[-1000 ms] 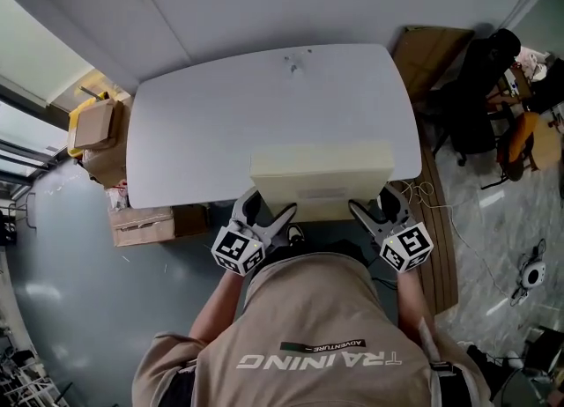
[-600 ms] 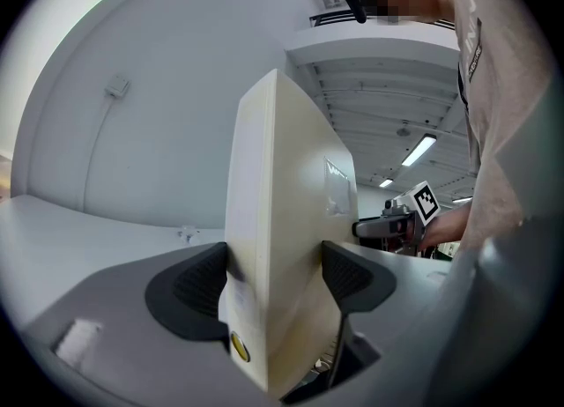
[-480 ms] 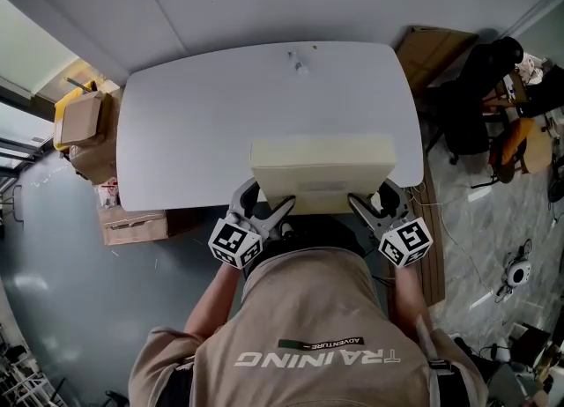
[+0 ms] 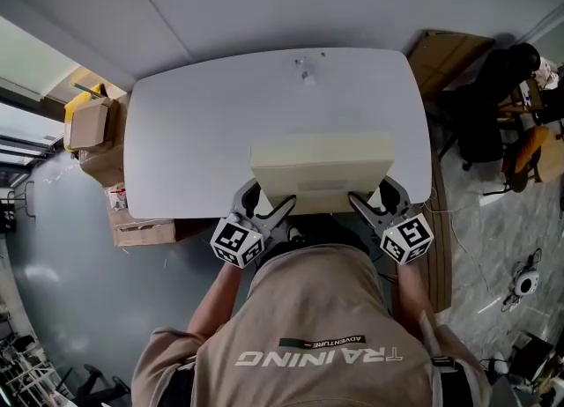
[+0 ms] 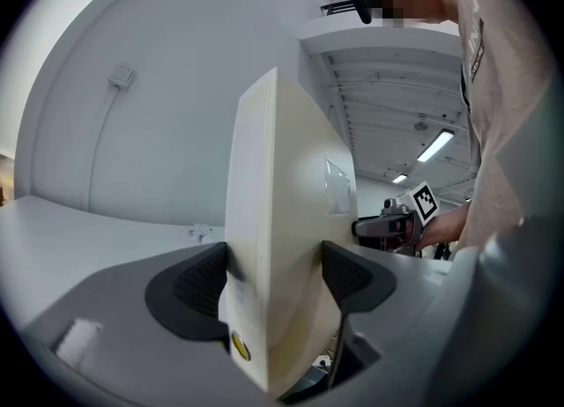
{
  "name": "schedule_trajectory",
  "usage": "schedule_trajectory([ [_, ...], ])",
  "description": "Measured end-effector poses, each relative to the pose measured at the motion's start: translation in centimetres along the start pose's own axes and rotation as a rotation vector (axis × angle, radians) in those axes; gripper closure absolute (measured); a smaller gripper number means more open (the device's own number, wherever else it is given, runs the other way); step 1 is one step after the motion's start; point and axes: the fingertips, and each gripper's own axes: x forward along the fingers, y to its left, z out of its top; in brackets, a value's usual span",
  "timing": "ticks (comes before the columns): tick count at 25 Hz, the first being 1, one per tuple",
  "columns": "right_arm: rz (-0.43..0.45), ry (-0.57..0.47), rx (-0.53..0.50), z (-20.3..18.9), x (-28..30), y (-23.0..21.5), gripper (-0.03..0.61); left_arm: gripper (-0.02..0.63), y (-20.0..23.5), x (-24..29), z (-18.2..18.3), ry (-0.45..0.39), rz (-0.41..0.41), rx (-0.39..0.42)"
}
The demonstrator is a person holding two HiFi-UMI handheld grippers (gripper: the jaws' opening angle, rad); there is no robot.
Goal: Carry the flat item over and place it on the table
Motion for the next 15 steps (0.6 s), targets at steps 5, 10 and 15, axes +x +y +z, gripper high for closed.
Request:
schedule_trajectory([
  [5,0.023,0.01,0.038,-0.2,1.2,-3.3,0.296,0.293,1.0,3.1,0.2,0.03,0.016,0.006],
  [10,0.066,0.049,0.069,-1.5,2.6,-6.2,0.298,0.293,1.9,5.6,-0.6,0.07,0.046,0.005],
  [15,0.109,0.085,0.103,-3.0,3.6,-8.6,0.298,0.293,2.7,7.8,-1.8,0.107,0.075,-0.028],
])
